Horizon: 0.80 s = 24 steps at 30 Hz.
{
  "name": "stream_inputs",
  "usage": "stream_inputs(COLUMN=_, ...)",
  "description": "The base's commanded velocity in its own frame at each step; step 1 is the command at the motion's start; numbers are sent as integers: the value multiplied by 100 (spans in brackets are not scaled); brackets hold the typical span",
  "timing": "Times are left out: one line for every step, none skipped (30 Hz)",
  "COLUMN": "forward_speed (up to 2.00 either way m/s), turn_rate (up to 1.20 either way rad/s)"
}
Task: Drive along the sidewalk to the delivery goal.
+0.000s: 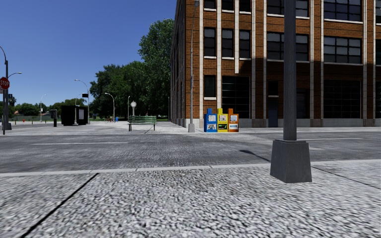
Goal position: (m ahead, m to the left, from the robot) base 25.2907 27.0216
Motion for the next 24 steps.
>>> stream_inputs(forward_speed=0, turn_rate=0)
stream_inputs(forward_speed=0, turn_rate=0)
stream_inputs(forward_speed=0, turn_rate=0)
stream_inputs(forward_speed=0, turn_rate=0)
stream_inputs(forward_speed=0, turn_rate=0)
stream_inputs(forward_speed=0, turn_rate=0)
stream_inputs(forward_speed=0, turn_rate=0)
stream_inputs(forward_speed=0, turn_rate=0)
stream_inputs(forward_speed=0, turn_rate=0)
stream_inputs(forward_speed=0, turn_rate=0)
stream_inputs(forward_speed=0, turn_rate=0)
stream_inputs(forward_speed=0, turn_rate=0)
stream_inputs(forward_speed=0, turn_rate=0)
stream_inputs(forward_speed=0, turn_rate=0)
stream_inputs(forward_speed=0, turn_rate=0)
stream_inputs(forward_speed=0, turn_rate=0)
stream_inputs(forward_speed=0, turn_rate=0)
stream_inputs(forward_speed=0, turn_rate=0)
stream_inputs(forward_speed=0, turn_rate=0)
stream_inputs(forward_speed=0, turn_rate=0)
stream_inputs(forward_speed=0, turn_rate=0)
stream_inputs(forward_speed=0, turn_rate=0)
stream_inputs(forward_speed=0, turn_rate=0)
stream_inputs(forward_speed=0, turn_rate=0)
